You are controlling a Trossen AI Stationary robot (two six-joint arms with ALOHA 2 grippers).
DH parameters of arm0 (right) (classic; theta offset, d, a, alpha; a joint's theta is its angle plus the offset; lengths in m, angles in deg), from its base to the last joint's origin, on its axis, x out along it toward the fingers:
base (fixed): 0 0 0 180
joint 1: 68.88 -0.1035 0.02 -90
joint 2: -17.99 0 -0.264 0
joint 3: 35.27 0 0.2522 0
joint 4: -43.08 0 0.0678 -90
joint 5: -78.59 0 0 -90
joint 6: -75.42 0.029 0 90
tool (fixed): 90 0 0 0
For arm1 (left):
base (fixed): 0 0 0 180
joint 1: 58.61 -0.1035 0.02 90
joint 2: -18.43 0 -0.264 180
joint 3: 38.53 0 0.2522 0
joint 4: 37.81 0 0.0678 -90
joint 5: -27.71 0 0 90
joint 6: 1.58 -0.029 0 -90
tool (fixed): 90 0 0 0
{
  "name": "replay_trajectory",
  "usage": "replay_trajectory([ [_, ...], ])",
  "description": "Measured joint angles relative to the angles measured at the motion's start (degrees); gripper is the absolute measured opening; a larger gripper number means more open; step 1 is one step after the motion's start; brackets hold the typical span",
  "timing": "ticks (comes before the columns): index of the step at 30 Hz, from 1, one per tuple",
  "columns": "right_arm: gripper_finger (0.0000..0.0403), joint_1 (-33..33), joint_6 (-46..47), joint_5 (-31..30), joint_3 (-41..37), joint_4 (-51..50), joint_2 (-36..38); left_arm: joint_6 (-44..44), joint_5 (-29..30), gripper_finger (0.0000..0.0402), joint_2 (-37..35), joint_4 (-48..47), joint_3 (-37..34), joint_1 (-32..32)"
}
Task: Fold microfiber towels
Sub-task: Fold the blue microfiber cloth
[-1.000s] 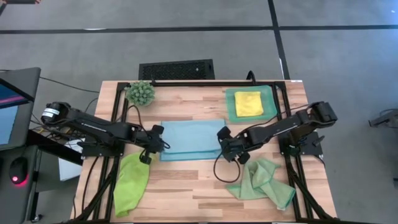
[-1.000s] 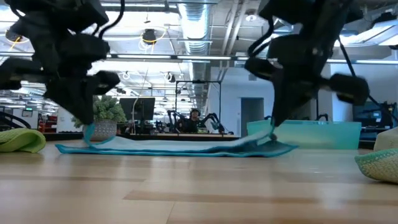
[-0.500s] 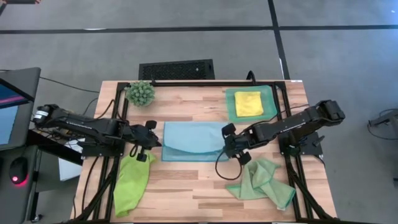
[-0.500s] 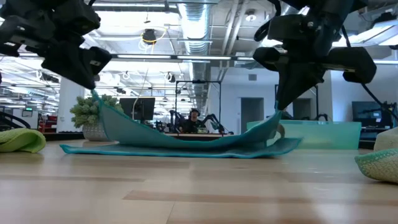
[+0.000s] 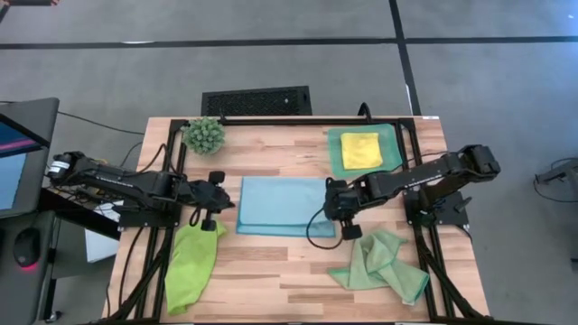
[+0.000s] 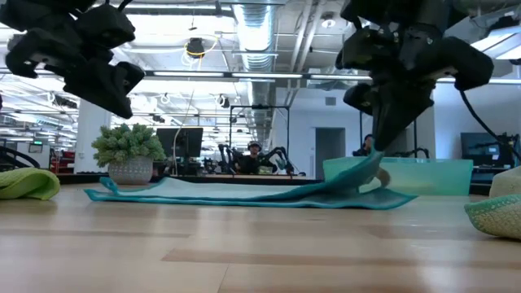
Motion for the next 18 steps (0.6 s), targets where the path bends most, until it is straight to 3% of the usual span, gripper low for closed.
replay_trajectory([
  [6,0.0002,-0.23,0.88,-0.04,-0.03,0.26,-4.23,0.42,-9.92,0.0,4.29,7.67,-3.02,0.58],
  [11,0.0002,-0.02,-0.35,-0.06,-0.02,0.52,-7.87,-2.86,-9.06,0.0026,12.3,12.04,-3.65,2.3],
  [18,0.0003,-0.02,-0.78,-0.01,-0.02,1.56,-7.95,-8.51,-8.03,0.0115,21.91,16.69,-3.61,3.2],
])
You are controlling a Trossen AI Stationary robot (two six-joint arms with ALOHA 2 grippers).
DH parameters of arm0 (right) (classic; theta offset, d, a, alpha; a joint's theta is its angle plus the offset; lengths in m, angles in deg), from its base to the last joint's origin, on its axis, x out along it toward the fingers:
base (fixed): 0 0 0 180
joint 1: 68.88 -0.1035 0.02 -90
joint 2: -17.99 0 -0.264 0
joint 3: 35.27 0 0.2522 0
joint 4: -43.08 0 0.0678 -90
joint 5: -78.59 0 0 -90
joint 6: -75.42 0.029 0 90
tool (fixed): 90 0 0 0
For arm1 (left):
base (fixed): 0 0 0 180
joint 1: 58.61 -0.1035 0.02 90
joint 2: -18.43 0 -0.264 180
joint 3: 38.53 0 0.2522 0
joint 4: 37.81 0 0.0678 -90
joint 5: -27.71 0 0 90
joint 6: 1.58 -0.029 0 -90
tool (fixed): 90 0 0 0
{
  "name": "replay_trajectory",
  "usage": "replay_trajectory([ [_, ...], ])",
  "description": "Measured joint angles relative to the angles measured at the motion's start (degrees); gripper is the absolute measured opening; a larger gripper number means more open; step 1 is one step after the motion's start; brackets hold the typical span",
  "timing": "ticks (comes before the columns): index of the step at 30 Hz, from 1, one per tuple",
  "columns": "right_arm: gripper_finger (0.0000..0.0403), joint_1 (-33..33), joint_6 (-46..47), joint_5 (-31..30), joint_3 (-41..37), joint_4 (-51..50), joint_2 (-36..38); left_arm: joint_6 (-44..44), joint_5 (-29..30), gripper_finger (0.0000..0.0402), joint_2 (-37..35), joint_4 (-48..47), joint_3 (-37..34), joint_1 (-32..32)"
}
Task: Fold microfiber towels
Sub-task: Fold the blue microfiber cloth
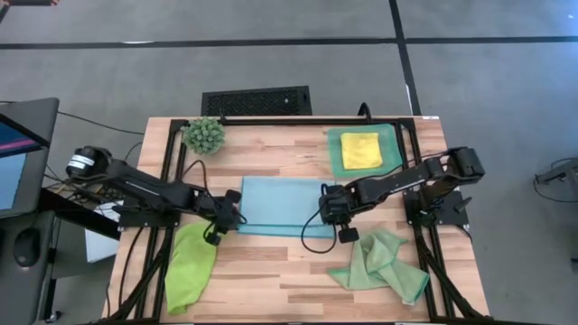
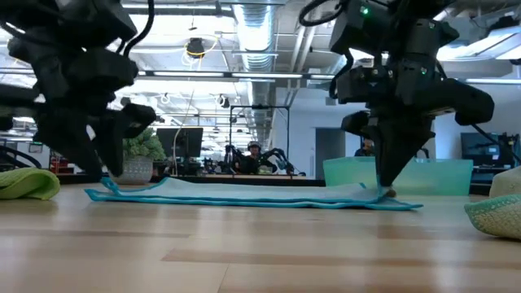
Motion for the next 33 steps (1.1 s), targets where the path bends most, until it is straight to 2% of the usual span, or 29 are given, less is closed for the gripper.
replay_trajectory([
  [4,0.0003,0.0,-1.2,0.01,0.04,0.18,0.47,-0.96,0.51,0.0145,2.07,3.1,0.0,-0.02],
  [7,0.0003,0.0,-1.31,0.01,0.04,0.21,0.47,-1.57,1.44,0.0151,2.58,2.12,0.04,-0.02],
  [11,0.0003,0.0,-1.29,0.02,0.04,0.24,0.47,-1.66,2.54,0.0149,2.9,0.54,0.07,-0.13],
  [20,0.0014,0.0,-0.4,-0.02,0.04,0.02,0.47,-2.29,2.65,0.0131,5.98,3.93,0.09,-0.17],
  [26,0.0051,0.0,0.69,-0.02,0.41,-0.8,0.47,-2.02,2.81,0.0094,7.94,5.53,0.24,-0.17],
  [33,0.0087,-0.15,2.37,0.01,4.81,-8.28,0.47,0.16,2.98,0.0015,7.97,5.05,0.27,-0.18],
])
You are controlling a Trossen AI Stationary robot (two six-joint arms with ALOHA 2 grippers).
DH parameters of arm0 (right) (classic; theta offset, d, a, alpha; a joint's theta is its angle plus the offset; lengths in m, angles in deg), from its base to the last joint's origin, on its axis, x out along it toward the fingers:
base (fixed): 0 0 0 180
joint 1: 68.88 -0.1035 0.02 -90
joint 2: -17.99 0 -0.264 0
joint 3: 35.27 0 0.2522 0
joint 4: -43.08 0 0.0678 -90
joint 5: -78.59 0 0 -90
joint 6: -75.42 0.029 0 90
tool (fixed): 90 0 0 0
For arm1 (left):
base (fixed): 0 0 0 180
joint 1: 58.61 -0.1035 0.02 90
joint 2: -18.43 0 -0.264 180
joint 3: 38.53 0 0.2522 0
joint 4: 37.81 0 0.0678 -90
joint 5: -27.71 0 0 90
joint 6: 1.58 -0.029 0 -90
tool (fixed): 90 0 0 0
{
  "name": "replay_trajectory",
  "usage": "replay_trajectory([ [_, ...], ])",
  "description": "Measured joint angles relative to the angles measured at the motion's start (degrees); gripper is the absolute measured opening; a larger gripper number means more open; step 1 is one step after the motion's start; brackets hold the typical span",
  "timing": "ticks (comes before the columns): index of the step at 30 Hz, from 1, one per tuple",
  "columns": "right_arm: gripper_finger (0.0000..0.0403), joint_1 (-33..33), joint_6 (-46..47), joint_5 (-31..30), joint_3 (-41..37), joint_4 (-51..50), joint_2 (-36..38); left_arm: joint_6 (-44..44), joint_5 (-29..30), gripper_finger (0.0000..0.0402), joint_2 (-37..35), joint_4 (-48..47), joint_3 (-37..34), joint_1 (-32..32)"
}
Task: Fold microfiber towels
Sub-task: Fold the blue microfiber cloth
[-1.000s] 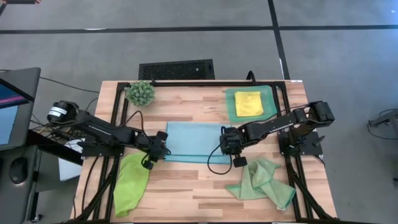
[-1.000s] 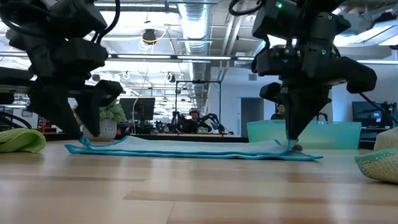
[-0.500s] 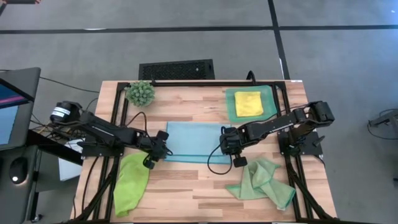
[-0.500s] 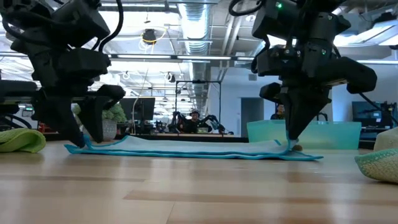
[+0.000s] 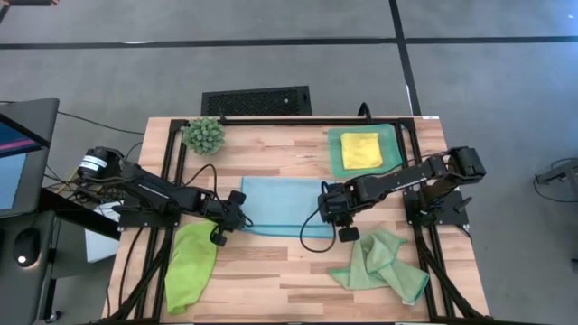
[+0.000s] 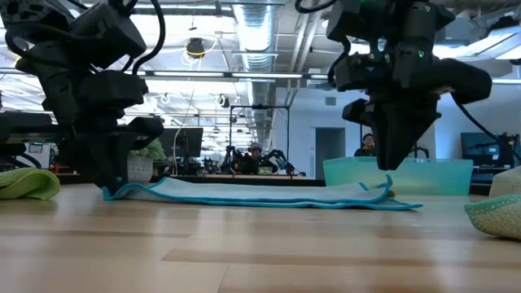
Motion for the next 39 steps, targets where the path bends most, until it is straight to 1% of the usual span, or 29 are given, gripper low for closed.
replay_trajectory([
  [3,0.0102,0.02,1.32,-0.01,0.02,-1.47,0.0,2.13,0.13,0.0005,0.11,-1.73,1.05,-0.04],
  [6,0.0121,-0.54,0.18,-0.07,0.02,-0.83,-0.5,3.34,0.13,0.0017,0.17,-4.63,2.7,-0.04],
  [8,0.0136,-1.55,-1.62,-0.34,-0.02,-0.91,-0.56,3.42,0.13,0.003,0.17,-5.38,3.49,-0.04],
  [12,0.0165,-3.4,-1.99,-3.09,0.0,-0.61,-0.55,3.14,0.04,0.0064,0.17,-6.11,3.64,-0.04],
  [17,0.0185,-4.09,-1.71,-3.37,0.0,0.22,-0.55,3.36,0.14,0.0109,0.17,-5.79,3.64,-0.04],
  [22,0.0191,-4.02,-1.7,-3.38,0.0,0.36,-0.55,3.73,0.0,0.0129,0.13,-7.06,3.88,-0.04],
  [26,0.019,-4.02,-1.72,-3.38,0.0,0.36,-0.55,4.53,-0.09,0.013,0.13,-16.59,7.72,-0.04],
  [28,0.0187,-3.98,-1.75,-3.38,0.0,0.4,-0.55,4.63,0.06,0.013,0.11,-19.64,9.65,-0.04],
  [35,0.0178,-3.98,-1.87,-3.4,0.0,2.74,-0.55,4.05,0.16,0.0129,0.09,-20.15,10.75,-0.04],
  [39,0.0174,-4.63,-4.81,-3.4,0.0,3.76,-0.55,4.72,-0.48,0.0129,0.09,-20.27,10.75,-0.04],
])
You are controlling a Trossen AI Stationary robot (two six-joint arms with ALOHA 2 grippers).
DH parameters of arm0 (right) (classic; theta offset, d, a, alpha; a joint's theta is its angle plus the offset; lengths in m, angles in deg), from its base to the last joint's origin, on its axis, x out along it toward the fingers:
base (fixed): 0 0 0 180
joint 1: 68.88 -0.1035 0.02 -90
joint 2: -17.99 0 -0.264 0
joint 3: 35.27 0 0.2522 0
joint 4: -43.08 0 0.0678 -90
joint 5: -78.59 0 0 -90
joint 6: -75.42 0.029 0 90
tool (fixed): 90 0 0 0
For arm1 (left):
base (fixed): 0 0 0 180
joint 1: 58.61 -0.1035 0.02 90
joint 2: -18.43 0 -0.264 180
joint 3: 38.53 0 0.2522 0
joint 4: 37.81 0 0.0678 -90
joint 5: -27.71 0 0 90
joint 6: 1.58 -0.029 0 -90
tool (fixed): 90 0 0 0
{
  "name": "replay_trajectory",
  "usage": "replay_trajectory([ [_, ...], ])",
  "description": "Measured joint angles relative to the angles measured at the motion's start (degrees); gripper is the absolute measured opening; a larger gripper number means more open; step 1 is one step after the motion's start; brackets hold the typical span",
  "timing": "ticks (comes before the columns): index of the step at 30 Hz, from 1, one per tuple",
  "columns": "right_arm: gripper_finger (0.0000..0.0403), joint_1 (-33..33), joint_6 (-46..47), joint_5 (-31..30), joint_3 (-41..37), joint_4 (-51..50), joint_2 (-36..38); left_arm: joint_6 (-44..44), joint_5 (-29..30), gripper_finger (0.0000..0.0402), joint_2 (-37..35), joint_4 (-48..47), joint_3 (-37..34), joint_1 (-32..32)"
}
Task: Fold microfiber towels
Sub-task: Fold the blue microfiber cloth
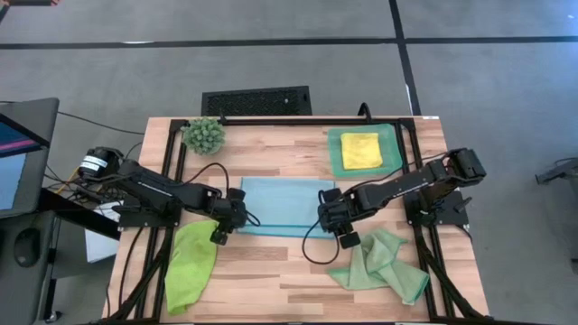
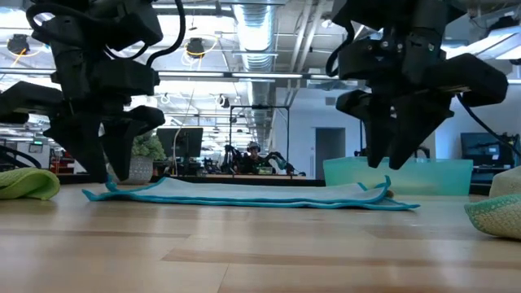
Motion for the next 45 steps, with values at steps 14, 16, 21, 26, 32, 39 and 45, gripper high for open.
replay_trajectory([
  [14,0.0154,-0.52,-1.93,-2.1,-3.06,3.95,-1.14,-1.85,1.54,0.0129,1.01,5.74,-0.66,0.0],
  [16,0.015,-0.48,-2.02,-2.41,-3.06,4.1,-1.07,-1.94,1.75,0.0129,1.14,5.33,-0.76,-0.02],
  [21,0.0138,-0.24,-3.33,-2.58,-3.3,4.54,-1.07,-1.67,1.68,0.0129,1.18,4.73,-0.96,-0.02],
  [26,0.0127,0.32,-3.09,-2.55,-4.28,4.97,-1.07,-0.94,0.57,0.0129,1.03,2.31,0.6,-0.02],
  [32,0.0123,0.68,-3.33,-2.54,-4.83,6.19,-1.07,0.38,-1.0,0.013,0.2,-1.82,4.99,0.15],
  [39,0.0123,0.68,-3.38,-2.54,-4.83,6.22,-1.07,0.7,-1.22,0.0151,1.27,-0.94,1.9,0.17],
  [45,0.0123,0.68,-3.52,-2.54,-4.83,6.1,-1.07,0.33,-1.11,0.0159,2.35,-1.25,1.88,-0.17],
])
